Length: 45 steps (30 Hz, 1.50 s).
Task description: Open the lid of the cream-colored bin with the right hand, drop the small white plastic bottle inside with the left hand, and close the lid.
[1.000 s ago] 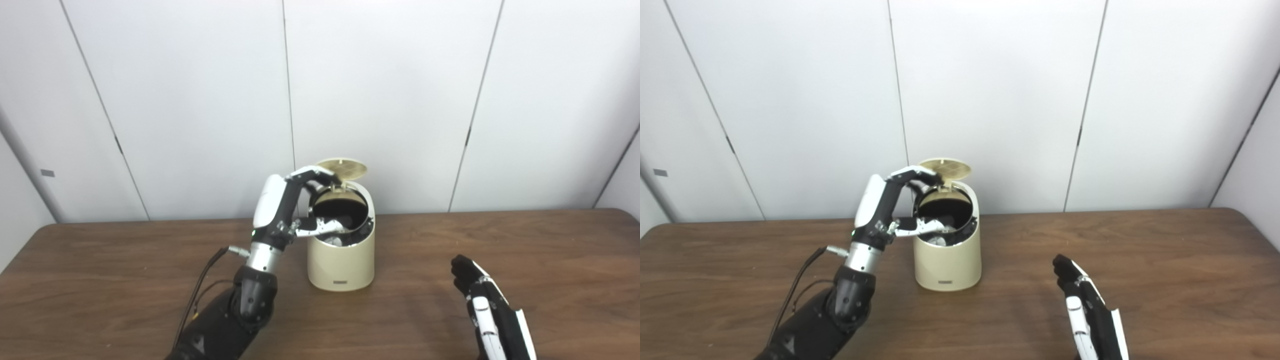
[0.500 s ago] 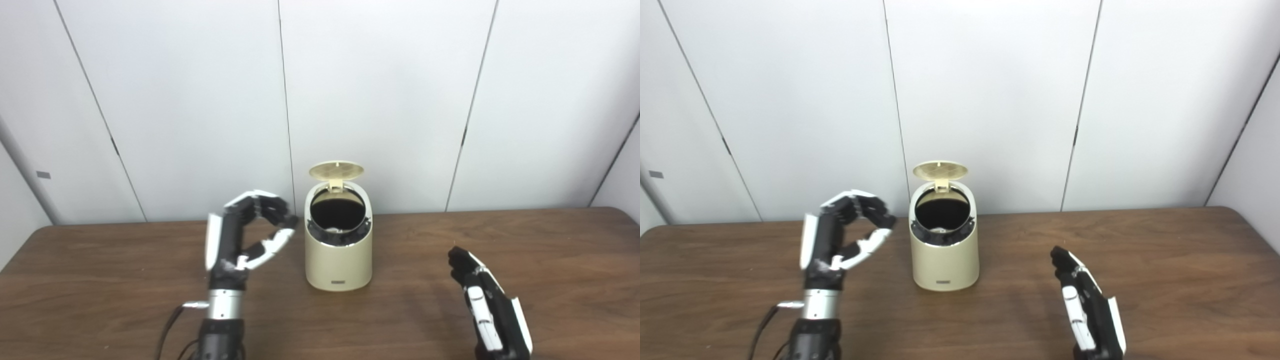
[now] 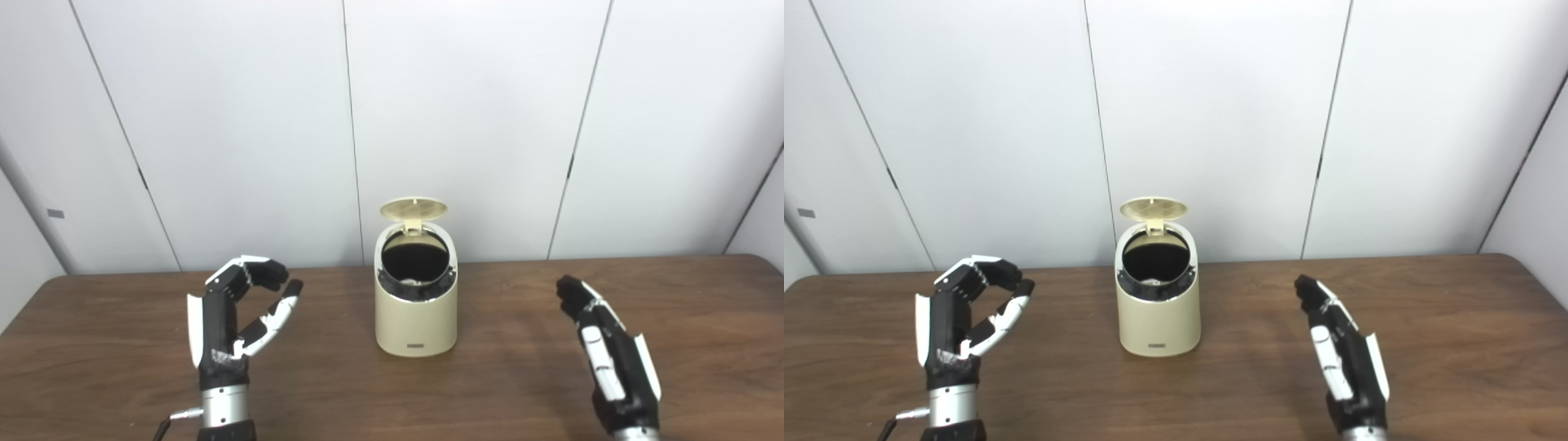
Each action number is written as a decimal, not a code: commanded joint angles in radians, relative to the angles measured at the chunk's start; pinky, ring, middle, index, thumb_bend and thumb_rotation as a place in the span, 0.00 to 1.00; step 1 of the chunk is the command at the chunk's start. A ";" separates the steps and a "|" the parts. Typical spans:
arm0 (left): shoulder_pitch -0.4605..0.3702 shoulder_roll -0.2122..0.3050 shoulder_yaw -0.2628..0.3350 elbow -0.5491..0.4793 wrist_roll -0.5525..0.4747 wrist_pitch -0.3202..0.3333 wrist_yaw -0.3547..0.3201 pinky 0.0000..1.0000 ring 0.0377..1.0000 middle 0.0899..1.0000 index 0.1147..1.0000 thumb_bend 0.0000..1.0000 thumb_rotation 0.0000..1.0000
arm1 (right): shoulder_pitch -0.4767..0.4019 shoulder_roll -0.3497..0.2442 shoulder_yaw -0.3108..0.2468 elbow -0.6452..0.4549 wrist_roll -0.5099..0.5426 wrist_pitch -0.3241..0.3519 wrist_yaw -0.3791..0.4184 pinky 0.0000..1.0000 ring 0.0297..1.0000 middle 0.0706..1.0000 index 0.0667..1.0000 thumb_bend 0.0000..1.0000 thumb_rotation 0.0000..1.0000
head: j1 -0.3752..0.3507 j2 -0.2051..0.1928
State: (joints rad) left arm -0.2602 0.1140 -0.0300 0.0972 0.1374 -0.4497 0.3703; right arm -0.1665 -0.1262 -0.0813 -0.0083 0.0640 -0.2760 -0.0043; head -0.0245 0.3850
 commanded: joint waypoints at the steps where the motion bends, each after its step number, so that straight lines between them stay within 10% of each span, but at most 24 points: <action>1: -0.015 -0.008 0.010 -0.031 -0.004 -0.019 -0.019 0.48 0.53 0.50 0.42 0.49 0.06 | -0.069 -0.037 0.011 -0.064 -0.042 -0.012 0.026 0.94 0.91 0.87 0.84 0.23 0.88 | -0.002 -0.001; 6: -0.011 -0.019 0.019 -0.019 -0.012 -0.019 -0.048 0.52 0.56 0.54 0.43 0.48 0.08 | -0.162 -0.098 0.039 -0.155 -0.226 0.052 0.024 0.89 0.90 0.86 0.80 0.42 0.99 | -0.004 0.002; 10: -0.012 -0.029 0.027 -0.013 -0.007 -0.018 -0.068 0.53 0.59 0.58 0.43 0.48 0.08 | -0.247 -0.134 0.072 -0.276 -0.414 0.236 0.068 0.82 0.87 0.84 0.82 0.60 1.00 | -0.005 0.005; 17: -0.014 -0.041 0.042 -0.009 0.000 -0.017 -0.096 0.53 0.60 0.60 0.43 0.48 0.09 | -0.430 -0.238 0.195 -0.372 -0.640 0.451 0.285 0.86 0.93 0.90 0.89 0.87 1.00 | -0.008 0.007; 20: -0.014 -0.047 0.051 -0.011 0.011 -0.014 -0.100 0.54 0.61 0.59 0.43 0.48 0.09 | -0.508 -0.258 0.247 -0.360 -0.688 0.467 0.350 0.92 0.97 0.92 0.89 0.93 1.00 | -0.007 0.010; 21: -0.014 -0.049 0.053 -0.012 0.015 -0.013 -0.102 0.55 0.62 0.60 0.53 0.40 0.41 | -0.531 -0.258 0.262 -0.353 -0.700 0.472 0.366 0.95 0.98 0.93 0.90 0.93 1.00 | -0.006 0.010; 23: -0.013 -0.054 0.059 -0.015 0.021 -0.011 -0.105 0.56 0.62 0.60 0.57 0.37 0.53 | -0.577 -0.256 0.289 -0.338 -0.729 0.490 0.402 0.97 0.99 0.93 0.90 0.94 1.00 | -0.004 0.010; 45: -0.009 -0.087 0.083 -0.049 0.057 0.006 -0.121 0.56 0.63 0.59 0.57 0.36 0.62 | -0.796 -0.229 0.444 0.004 -0.831 0.501 0.539 1.00 0.99 0.92 0.87 0.92 1.00 | 0.008 0.015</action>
State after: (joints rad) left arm -0.2435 0.0267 0.0489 0.0876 0.1857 -0.4359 0.2522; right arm -0.8962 -0.3526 0.3691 0.0114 -0.7540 0.2205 0.5381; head -0.0153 0.3988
